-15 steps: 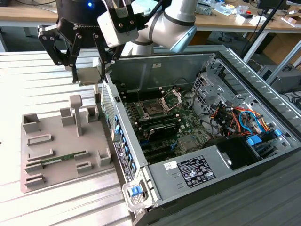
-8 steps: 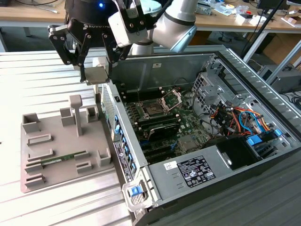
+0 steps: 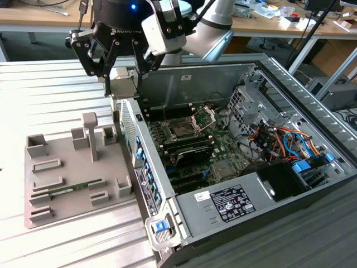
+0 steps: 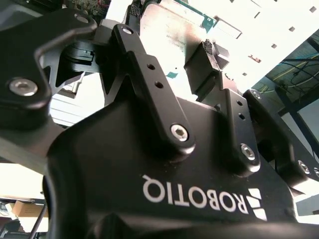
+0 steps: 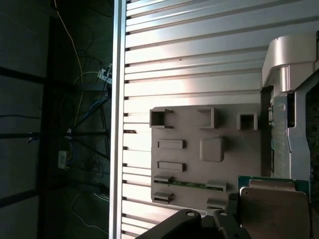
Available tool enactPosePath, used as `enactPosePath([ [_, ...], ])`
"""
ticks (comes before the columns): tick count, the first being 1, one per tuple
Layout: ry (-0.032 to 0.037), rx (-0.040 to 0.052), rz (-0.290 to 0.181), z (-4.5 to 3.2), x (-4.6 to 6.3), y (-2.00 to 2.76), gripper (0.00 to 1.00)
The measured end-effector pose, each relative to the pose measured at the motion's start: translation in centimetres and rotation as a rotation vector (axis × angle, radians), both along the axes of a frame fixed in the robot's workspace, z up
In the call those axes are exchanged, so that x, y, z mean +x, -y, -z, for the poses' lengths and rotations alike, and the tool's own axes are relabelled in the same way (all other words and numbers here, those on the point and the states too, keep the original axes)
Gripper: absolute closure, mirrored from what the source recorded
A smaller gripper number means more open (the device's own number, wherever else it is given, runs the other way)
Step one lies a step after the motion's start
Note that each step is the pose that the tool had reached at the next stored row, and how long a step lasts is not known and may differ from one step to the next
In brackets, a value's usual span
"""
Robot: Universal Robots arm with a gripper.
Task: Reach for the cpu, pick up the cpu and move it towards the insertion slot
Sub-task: 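Pick up the cpu and move it towards the insertion slot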
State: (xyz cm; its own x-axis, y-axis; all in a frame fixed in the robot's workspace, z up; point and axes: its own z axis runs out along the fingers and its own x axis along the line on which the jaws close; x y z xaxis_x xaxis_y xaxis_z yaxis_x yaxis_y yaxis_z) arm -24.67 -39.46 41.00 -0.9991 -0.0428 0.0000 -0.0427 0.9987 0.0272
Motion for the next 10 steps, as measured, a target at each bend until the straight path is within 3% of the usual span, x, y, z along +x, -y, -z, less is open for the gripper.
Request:
enactPosePath([
  [10, 0.0, 0.0, 0.0, 0.0, 1.4, 0.0, 0.45],
])
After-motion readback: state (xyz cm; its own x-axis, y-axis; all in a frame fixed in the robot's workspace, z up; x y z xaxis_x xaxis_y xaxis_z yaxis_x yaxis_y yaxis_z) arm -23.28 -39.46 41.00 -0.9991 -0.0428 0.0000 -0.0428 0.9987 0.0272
